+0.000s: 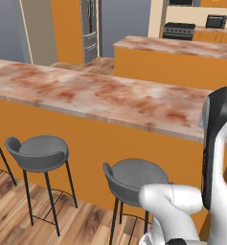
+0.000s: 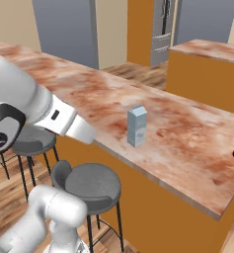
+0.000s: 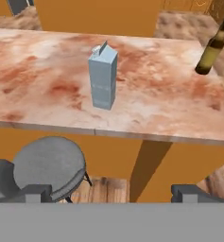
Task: Move the drinks to the dining counter.
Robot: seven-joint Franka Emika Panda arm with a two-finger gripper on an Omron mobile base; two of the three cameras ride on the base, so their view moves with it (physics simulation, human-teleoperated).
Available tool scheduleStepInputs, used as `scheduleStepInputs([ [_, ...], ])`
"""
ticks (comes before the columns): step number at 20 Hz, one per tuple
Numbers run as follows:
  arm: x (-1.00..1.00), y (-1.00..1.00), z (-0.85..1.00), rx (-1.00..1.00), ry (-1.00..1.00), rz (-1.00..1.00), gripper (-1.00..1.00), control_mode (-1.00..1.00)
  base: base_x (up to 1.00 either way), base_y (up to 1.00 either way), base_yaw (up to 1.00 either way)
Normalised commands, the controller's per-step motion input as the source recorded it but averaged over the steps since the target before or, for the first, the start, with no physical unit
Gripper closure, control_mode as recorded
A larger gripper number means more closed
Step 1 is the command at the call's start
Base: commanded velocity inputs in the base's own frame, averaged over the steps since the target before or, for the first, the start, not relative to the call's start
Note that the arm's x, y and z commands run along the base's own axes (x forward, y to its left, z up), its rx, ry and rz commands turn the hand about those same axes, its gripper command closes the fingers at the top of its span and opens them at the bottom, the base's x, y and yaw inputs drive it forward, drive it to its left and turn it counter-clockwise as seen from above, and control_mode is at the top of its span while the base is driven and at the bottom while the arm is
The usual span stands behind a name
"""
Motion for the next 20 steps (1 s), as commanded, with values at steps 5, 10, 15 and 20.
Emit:
scheduleStepInputs([
  [5,-0.01,0.44,-0.23,0.16,0.02,0.23,-1.0,-1.0,0.0,0.0,0.0],
  [10,0.0,0.22,-0.15,0.02,-0.04,0.17,-1.0,-1.0,0.0,0.0,0.0],
  [15,0.0,0.17,-0.06,0.0,-0.09,0.14,-1.0,-1.0,0.0,0.0,0.0],
  [20,0.0,0.1,-0.01,-0.04,-0.06,0.06,-1.0,-1.0,0.0,0.0,0.0],
])
